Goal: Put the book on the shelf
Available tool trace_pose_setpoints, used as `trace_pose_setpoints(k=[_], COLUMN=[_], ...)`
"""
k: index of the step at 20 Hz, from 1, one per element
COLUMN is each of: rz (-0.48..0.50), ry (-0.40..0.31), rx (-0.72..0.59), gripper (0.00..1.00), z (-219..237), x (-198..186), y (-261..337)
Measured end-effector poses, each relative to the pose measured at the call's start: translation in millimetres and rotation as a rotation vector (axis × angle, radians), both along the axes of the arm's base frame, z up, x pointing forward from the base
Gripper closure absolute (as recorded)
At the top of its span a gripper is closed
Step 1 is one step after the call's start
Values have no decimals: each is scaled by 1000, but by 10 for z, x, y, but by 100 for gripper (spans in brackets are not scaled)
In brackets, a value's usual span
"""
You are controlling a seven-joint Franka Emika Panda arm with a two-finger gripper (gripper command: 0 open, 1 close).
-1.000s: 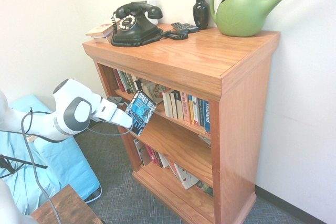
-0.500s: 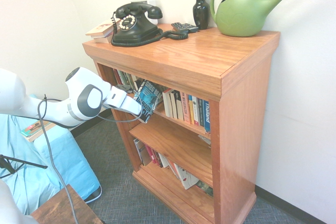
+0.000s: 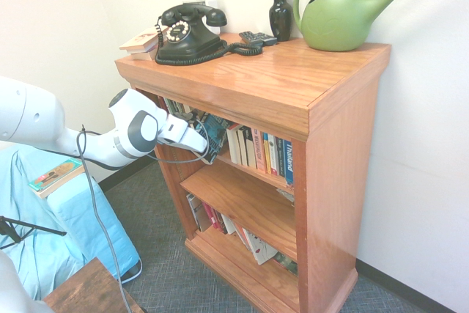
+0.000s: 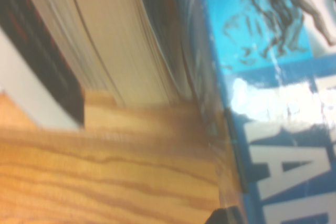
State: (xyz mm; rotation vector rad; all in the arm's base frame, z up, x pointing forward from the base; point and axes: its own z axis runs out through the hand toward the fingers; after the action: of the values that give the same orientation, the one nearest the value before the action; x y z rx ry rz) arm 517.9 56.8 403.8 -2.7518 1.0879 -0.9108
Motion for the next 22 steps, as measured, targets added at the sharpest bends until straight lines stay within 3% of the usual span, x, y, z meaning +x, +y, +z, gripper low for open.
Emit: trace_pose_setpoints(k=[10,11,22], rz=[-7,-7,1], ry=[-24,-25,-37], rx=[-20,-20,-26], gripper=[100,0,0], z=[-25,-24,-69], x=[331,342,521], y=[61,62,127])
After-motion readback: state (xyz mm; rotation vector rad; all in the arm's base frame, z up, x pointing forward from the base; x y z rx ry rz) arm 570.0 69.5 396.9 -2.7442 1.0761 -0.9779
